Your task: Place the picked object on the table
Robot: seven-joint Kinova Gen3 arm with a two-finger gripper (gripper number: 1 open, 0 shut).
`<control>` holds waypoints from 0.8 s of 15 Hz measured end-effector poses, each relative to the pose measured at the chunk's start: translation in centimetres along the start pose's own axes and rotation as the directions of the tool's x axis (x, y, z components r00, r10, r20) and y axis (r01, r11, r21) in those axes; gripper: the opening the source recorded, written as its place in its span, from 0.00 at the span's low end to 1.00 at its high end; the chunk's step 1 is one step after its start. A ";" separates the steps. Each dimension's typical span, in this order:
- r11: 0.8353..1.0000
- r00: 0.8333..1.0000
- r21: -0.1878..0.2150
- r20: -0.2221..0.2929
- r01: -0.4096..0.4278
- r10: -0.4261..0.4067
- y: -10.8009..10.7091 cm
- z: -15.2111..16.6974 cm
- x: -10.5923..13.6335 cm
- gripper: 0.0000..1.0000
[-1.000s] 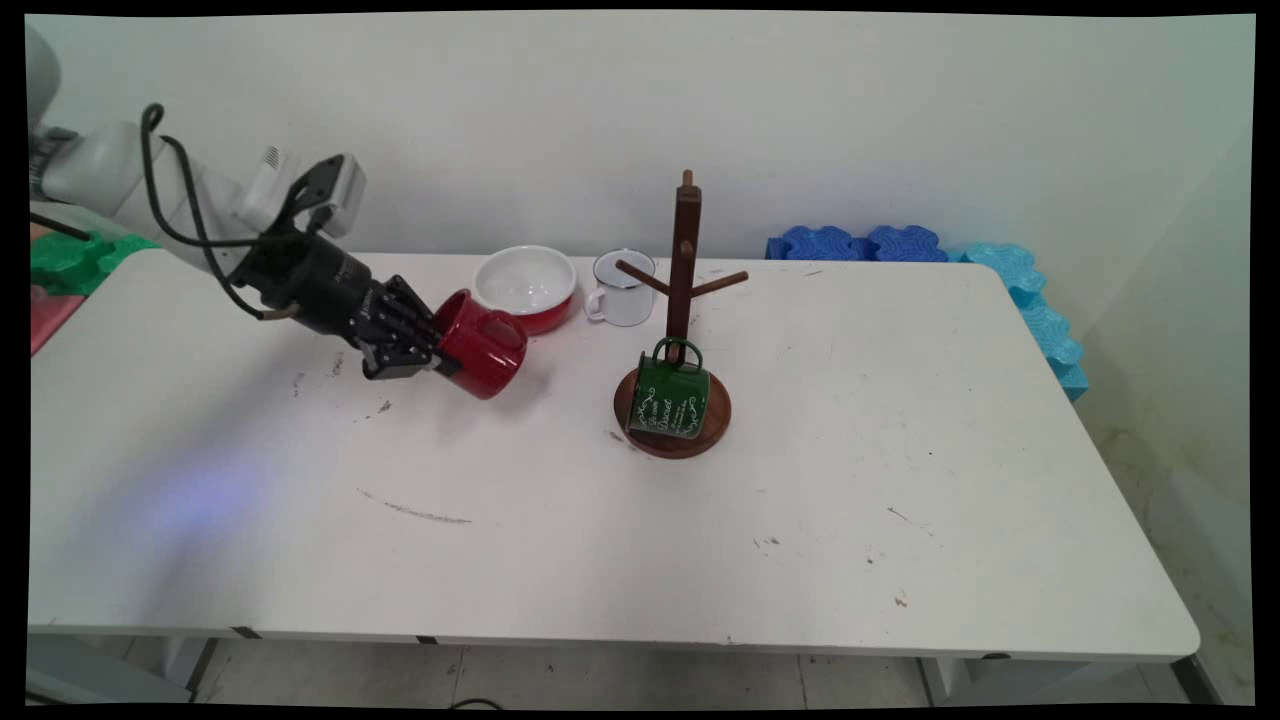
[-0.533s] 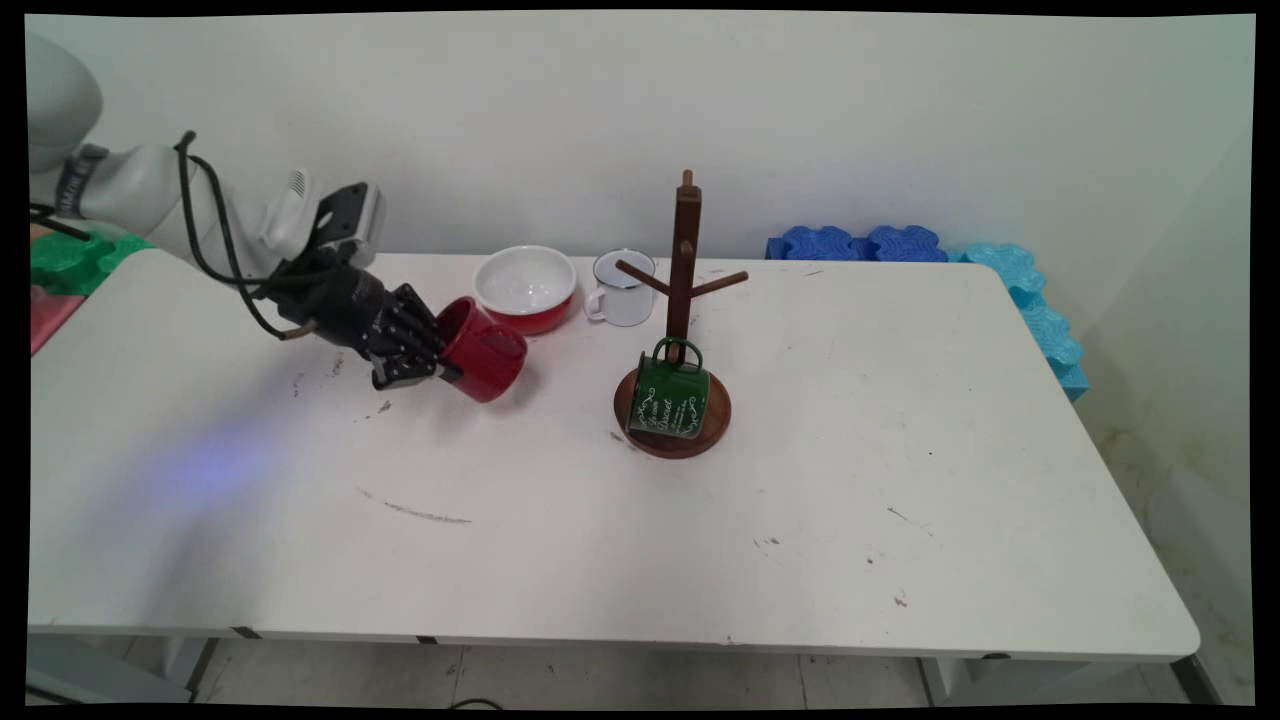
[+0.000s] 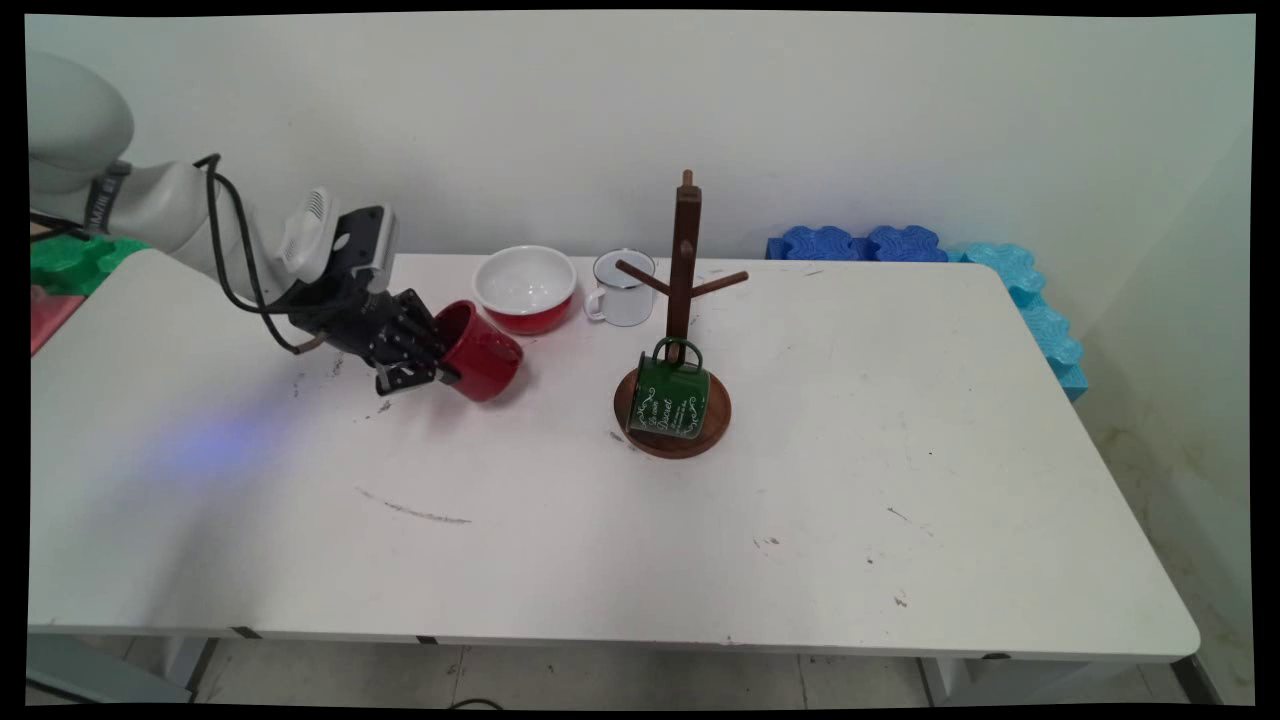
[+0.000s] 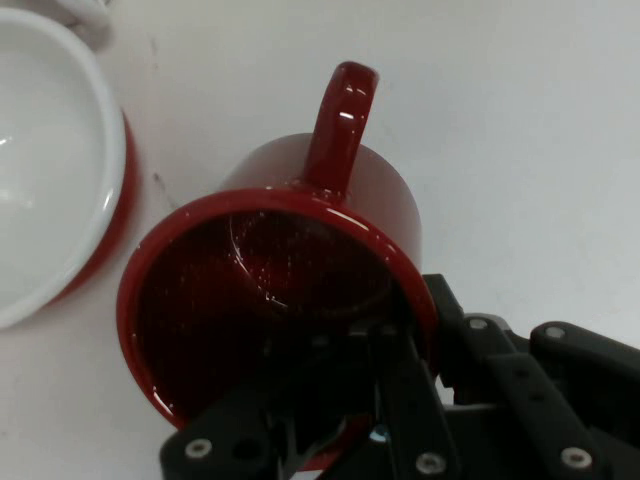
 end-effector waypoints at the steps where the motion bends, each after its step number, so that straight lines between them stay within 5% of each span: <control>1: 1.000 1.000 0.004 0.005 -0.005 0.005 0.0 0.1 0.0 0.00; 12: 0.997 0.996 0.035 0.065 -0.063 0.061 0.1 1.9 -0.5 0.00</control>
